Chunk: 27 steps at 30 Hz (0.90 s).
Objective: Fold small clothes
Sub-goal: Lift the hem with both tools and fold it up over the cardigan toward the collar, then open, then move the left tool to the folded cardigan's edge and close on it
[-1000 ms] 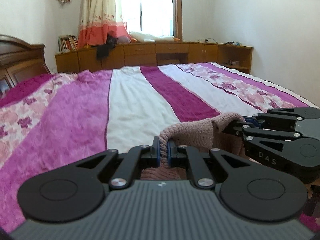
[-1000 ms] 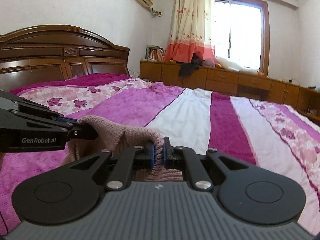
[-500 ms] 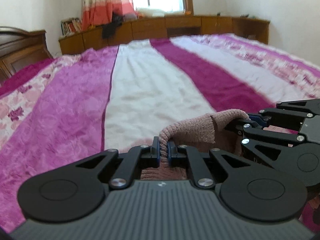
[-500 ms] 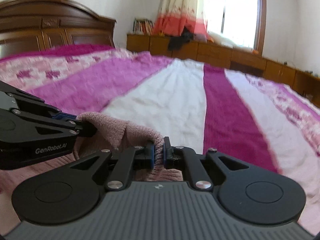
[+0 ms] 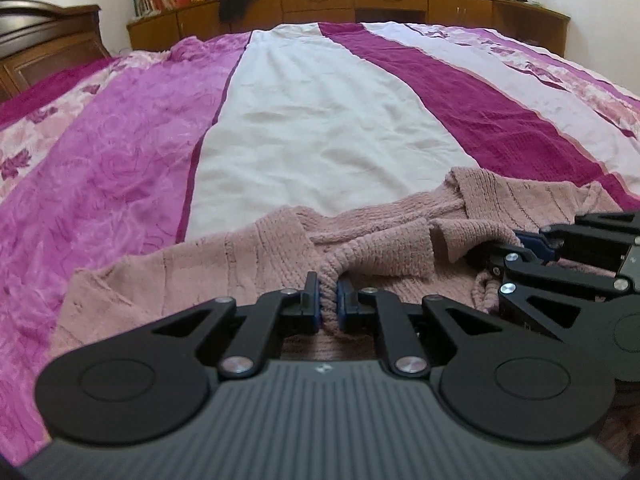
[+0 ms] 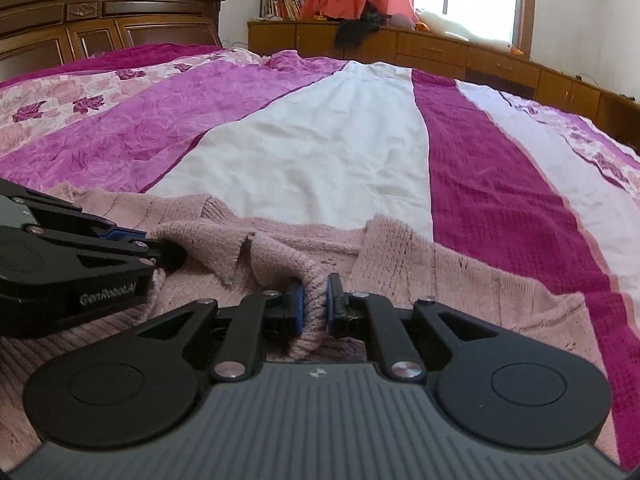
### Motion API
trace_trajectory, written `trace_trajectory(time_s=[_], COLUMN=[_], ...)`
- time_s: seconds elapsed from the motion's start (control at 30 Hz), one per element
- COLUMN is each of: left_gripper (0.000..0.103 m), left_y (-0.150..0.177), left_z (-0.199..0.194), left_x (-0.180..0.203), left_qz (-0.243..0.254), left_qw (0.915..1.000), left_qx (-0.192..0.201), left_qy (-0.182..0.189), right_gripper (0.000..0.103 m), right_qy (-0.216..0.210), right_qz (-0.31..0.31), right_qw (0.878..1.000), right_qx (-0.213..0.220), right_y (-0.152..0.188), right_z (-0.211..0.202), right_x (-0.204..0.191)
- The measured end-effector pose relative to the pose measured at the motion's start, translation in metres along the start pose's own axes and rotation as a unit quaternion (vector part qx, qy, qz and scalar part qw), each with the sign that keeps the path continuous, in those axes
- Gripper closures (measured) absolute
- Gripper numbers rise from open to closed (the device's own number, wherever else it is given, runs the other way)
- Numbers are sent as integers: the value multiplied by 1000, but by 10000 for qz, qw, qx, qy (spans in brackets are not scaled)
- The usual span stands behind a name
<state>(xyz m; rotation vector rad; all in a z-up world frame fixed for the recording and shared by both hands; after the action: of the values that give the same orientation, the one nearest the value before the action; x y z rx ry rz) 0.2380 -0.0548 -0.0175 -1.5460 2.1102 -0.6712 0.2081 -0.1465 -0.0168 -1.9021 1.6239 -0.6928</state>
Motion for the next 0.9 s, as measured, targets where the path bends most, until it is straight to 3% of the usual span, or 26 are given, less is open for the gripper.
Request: trace_trajectory(time_s=[0.17, 0.23, 0.3, 0.37, 0.6, 0.9], left_gripper=[89, 89, 83, 64, 62, 62], left_y=[-1, -1, 1, 3, 17, 41], left_z=[-8, -16, -25, -33, -64, -96], left_x=[-1, -2, -4, -6, -9, -4], left_qz=[-42, -97, -158, -222, -315, -231], left_qw=[10000, 9999, 9999, 9997, 9995, 9997], left_qx=[-69, -79, -68, -42, -8, -3], left_qy=[-11, 2, 12, -57, 75, 92], right_gripper=[86, 69, 61, 60, 59, 58], right_qy=[-86, -141, -219, -282, -371, -447], right_qz=[203, 389, 552, 669, 1034, 705], right_qw=[9998, 9991, 9982, 9973, 9937, 9964], right_qx=[-8, 0, 61, 103, 209, 173], right_y=[-2, -3, -1, 3, 26, 55], right_z=[-11, -19, -29, -41, -85, -120], right_x=[3, 6, 11, 14, 23, 6])
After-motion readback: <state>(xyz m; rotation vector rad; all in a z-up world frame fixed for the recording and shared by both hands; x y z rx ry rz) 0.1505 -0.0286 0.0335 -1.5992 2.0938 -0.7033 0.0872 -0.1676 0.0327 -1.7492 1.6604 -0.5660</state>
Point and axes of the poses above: each gripper's, at about its wrist camera, not at the fingertips, and z roughly the way its jaws point, x to its right, y to its underside, the point moved 6 cm from there along z, roughly the way its jaws point, and after that the axes turned 13 degrees about -x, right-handed, at the moved point
